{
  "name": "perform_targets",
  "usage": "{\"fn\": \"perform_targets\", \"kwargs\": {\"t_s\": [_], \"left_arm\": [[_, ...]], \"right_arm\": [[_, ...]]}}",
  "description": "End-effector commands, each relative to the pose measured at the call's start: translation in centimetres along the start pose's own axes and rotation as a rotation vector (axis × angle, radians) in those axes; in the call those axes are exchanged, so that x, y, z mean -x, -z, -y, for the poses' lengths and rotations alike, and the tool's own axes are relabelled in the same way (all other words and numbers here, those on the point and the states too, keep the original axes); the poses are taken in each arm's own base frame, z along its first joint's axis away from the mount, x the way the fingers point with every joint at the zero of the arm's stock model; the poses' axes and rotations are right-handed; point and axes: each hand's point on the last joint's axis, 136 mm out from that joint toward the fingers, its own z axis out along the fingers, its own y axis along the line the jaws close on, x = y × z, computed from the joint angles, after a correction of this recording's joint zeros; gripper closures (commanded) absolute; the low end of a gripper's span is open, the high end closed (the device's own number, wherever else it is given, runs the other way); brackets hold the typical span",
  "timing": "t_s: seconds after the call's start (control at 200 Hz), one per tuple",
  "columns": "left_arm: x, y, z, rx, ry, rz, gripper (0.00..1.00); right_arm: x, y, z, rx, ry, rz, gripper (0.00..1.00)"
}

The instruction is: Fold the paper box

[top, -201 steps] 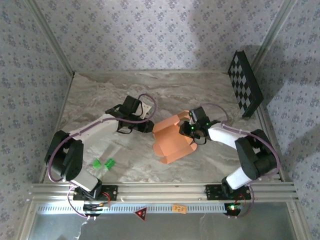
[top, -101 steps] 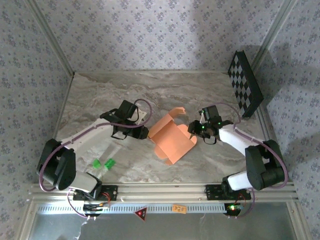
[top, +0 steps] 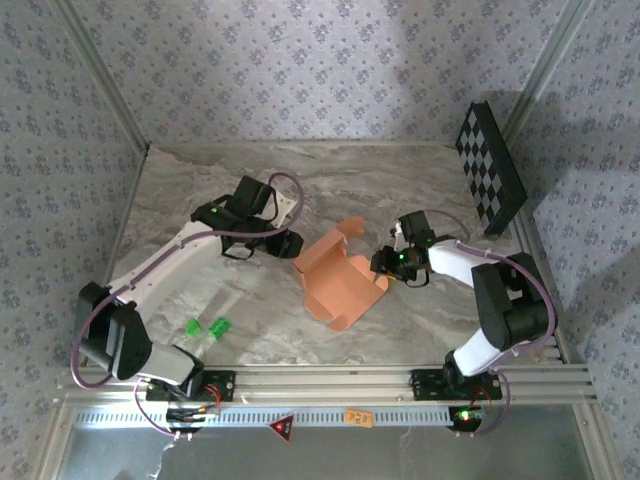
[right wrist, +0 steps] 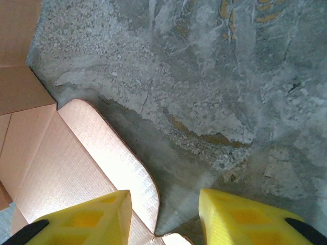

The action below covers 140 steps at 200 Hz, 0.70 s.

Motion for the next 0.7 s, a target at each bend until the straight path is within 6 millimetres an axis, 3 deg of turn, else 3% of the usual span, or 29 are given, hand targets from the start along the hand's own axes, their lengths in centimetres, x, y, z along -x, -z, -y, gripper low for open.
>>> {"fn": "perform_targets", "kwargs": {"t_s": [0.0, 0.13, 0.25, 0.49, 0.695], "left_arm": [[0.2, -1.0, 0.2, -0.019, -0.051, -0.06, 0.54], [0.9, -2.6, 0.2, -0.04, -0.096, -0.11, 0.53], [1.0, -4.2, 0.1, -0.063, -0.137, -0.169, 0.52], [0.8, -5.9, 0.6, -0.104, -0.205, -0.226, 0.49], [0.2, -6.7, 0.2, -0.098, -0.191, -0.253, 0.52]], "right_arm": [[-0.9, -0.9, -1.0, 0.039, 0.044, -0.057, 0.59], [-1.7, -1.0, -3.2, 0.121, 0.091, -0.088, 0.6], [-1.8, -0.3, -3.8, 0.139, 0.1, -0.083, 0.61], [0.4, 3.2, -2.3, 0.027, 0.136, 0.049, 0.57], [2.6, 5.2, -4.6, 0.082, 0.367, 0.134, 0.51]]}}
